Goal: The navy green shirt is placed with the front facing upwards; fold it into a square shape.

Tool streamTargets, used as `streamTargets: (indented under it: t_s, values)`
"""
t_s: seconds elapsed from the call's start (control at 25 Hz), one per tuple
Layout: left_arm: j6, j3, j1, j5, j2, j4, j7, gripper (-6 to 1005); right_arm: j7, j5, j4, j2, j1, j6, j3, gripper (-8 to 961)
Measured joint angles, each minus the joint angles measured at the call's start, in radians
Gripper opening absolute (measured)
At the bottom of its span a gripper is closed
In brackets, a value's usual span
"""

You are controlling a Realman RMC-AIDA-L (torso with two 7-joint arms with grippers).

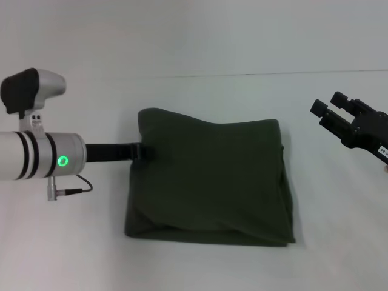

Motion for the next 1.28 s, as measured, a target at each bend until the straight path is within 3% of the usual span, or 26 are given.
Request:
streamTargets:
  t_s: [0.2, 0.76, 1.08, 1.24, 1.28]
  values:
    - [-0.016, -0.022, 0.003, 0.001, 0.007, 0.002, 0.002, 82, 0.011, -0.001, 0.001, 0.0, 0.0, 0.0, 0.0, 653]
    - [-0.022, -0.085, 0.04, 0.001, -0.001, 0.015, 0.026, 133, 0.025, -0.001, 0.001, 0.002, 0.008, 0.0, -0.001, 655]
    - [-0.033, -0.162, 0.083, -0.059, -0.032, 0.068, 0.143, 162, 0.025, -0.004, 0.001, 0.002, 0.009, -0.001, -0.003, 663]
    - [-0.032, -0.183, 0.116, -0.131, -0.033, 0.089, 0.191, 177, 0.018, -0.004, -0.002, 0.002, 0.009, -0.001, -0.01, 667]
    - [-0.026, -0.186, 0.126, -0.15, -0.033, 0.099, 0.212, 293, 0.015, -0.005, -0.005, 0.002, 0.01, -0.001, -0.016, 668]
